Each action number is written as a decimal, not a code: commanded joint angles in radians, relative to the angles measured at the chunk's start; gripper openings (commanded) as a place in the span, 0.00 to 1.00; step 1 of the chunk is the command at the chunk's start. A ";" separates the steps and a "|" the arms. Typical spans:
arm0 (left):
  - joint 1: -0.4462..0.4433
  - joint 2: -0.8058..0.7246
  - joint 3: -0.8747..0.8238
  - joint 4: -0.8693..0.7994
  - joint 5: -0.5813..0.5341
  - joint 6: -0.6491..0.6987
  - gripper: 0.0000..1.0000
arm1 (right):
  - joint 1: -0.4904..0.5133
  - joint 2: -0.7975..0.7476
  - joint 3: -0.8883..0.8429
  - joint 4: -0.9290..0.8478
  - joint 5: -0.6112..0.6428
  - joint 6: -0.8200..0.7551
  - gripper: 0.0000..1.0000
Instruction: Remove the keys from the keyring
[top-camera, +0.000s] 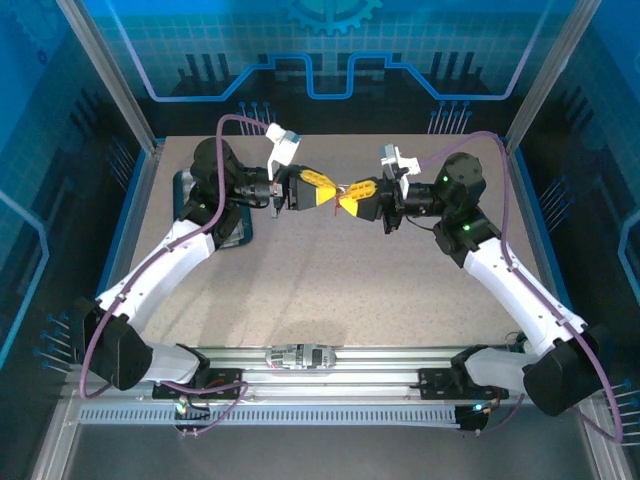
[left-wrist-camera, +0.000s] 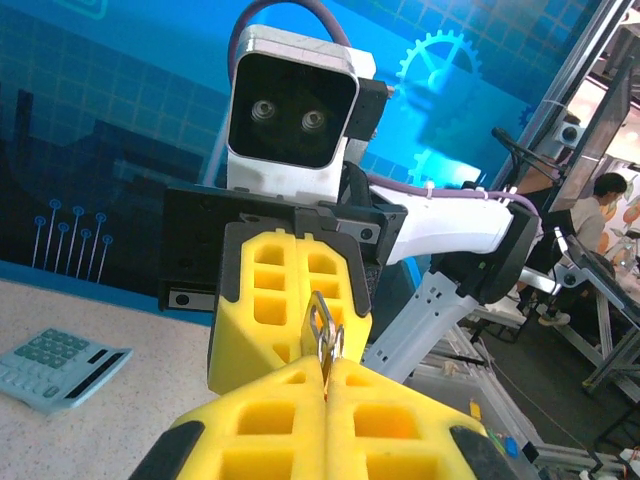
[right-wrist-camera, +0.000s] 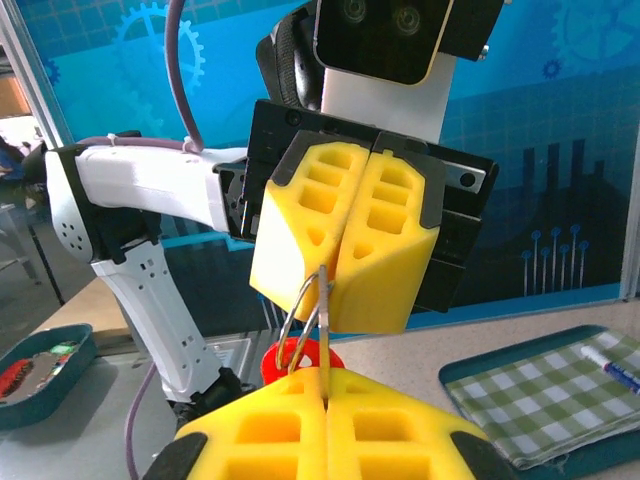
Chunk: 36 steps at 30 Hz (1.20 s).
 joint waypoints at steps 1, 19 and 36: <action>0.001 0.010 -0.008 0.133 0.009 -0.085 0.00 | -0.003 -0.034 -0.031 0.053 0.052 -0.043 0.00; 0.003 0.047 -0.036 0.320 0.014 -0.257 0.00 | 0.062 -0.137 -0.145 0.045 0.221 -0.324 0.00; 0.087 -0.054 -0.121 -0.053 -0.246 0.125 0.43 | 0.049 -0.024 0.108 -0.544 0.404 -0.416 0.00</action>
